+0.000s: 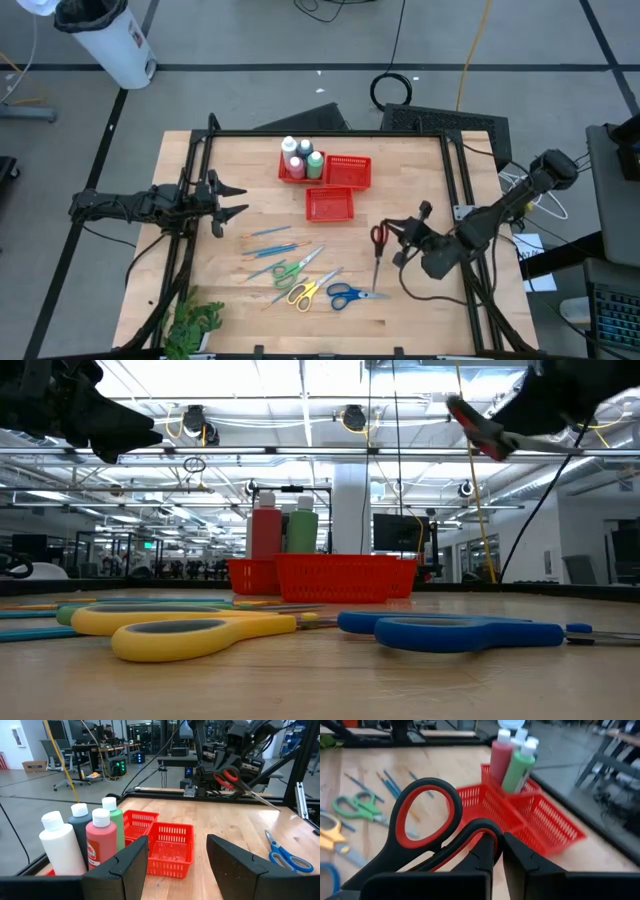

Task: Pick & Place Paint Supplies
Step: Put the black scissors into the top right red bin

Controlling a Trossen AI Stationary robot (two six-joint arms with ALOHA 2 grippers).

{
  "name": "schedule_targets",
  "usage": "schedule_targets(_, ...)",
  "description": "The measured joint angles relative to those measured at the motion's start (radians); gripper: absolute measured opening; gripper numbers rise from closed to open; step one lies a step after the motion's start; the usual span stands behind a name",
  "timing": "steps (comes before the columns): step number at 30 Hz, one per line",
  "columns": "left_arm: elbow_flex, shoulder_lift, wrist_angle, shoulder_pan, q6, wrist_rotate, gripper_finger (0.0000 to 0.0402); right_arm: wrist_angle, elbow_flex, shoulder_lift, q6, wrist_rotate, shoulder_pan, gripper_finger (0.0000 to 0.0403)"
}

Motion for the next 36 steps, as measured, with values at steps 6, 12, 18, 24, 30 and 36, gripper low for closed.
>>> schedule_targets(6, 0.0, 0.0, 0.0, 0.0, 0.0, 0.0, 0.0209, 0.291, 0.001, 0.0, -0.309, -0.164, -0.138, 0.0008)
schedule_targets(12, 0.0, 0.0, 0.0, 0.0, 0.0, 0.0, 0.0209, 0.558, 0.001, 0.004, -0.507, -0.457, -0.284, 0.0008)
schedule_targets(18, 0.0, 0.0, 0.0, 0.0, 0.0, 0.0, 0.0209, 0.799, -0.036, 0.003, -0.608, -0.829, -0.424, 0.0007)
schedule_targets(24, 0.0, 0.0, 0.0, 0.0, 0.0, 0.0, 0.0209, 0.995, -0.109, -0.001, -0.683, -1.13, -0.536, 0.0007)
schedule_targets(30, 0.0, 0.0, 0.0, 0.0, 0.0, 0.0, 0.0209, 1.159, -0.218, 0.0, -0.662, -1.18, -0.661, 0.0007)
schedule_targets(36, 0.0, 0.0, 0.0, 0.0, 0.0, 0.0, 0.0209, 1.297, -0.303, 0.012, -0.646, -1.175, -0.767, 0.0007)
